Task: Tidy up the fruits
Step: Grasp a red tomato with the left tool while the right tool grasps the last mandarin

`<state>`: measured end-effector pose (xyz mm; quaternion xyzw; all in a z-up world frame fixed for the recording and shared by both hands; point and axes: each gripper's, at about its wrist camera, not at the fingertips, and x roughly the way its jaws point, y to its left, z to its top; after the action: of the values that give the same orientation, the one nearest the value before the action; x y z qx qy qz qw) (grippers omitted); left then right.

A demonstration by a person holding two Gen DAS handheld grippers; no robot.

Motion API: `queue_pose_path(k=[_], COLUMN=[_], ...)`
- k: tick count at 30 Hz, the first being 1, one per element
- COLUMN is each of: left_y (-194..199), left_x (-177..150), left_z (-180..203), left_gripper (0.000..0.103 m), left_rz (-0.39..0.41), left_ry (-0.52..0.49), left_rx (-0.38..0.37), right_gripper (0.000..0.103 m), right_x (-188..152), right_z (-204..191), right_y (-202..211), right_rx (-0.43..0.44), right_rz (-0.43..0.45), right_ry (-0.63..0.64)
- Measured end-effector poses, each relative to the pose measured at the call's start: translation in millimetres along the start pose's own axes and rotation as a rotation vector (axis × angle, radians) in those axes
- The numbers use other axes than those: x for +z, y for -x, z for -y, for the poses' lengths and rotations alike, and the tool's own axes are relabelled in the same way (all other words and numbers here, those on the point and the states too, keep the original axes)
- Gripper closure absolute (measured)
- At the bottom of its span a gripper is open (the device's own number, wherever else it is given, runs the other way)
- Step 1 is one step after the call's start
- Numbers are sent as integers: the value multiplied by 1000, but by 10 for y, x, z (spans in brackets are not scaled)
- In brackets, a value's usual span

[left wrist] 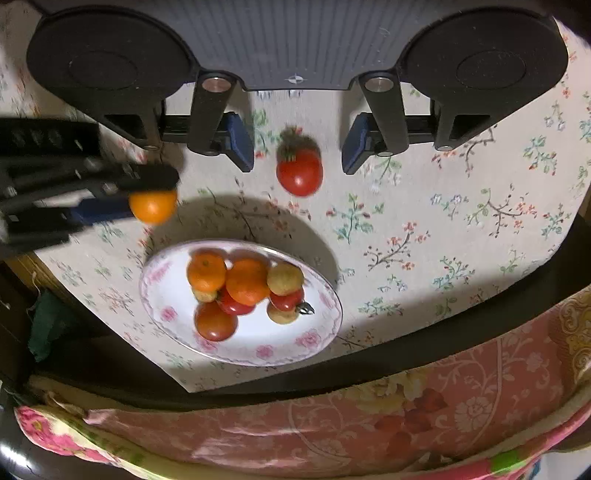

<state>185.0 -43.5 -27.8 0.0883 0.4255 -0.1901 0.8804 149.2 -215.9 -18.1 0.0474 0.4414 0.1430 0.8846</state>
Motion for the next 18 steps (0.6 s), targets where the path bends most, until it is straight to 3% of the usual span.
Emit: queue_pose_path(k=[2,7,12,18], left_y=[-70,-82,41,417], left_x=[15,19,-45,-379], left_z=[4,13,16,116], left_gripper=[55,67,67,67], left_rz=[-4,0,-27,-69], left_ry=[11,13,10,14], left_rx=[9,15,10,-22], right_gripper=[75,75,75,75], right_x=[-1,7,-42,-211], right_z=[21,41,5,-94], right_y=[-11,-69,-74,56], right_rx=[8,9,11,27], right_rz=[-9,-25,-44,-64], right_ry=[-2,5,28,58])
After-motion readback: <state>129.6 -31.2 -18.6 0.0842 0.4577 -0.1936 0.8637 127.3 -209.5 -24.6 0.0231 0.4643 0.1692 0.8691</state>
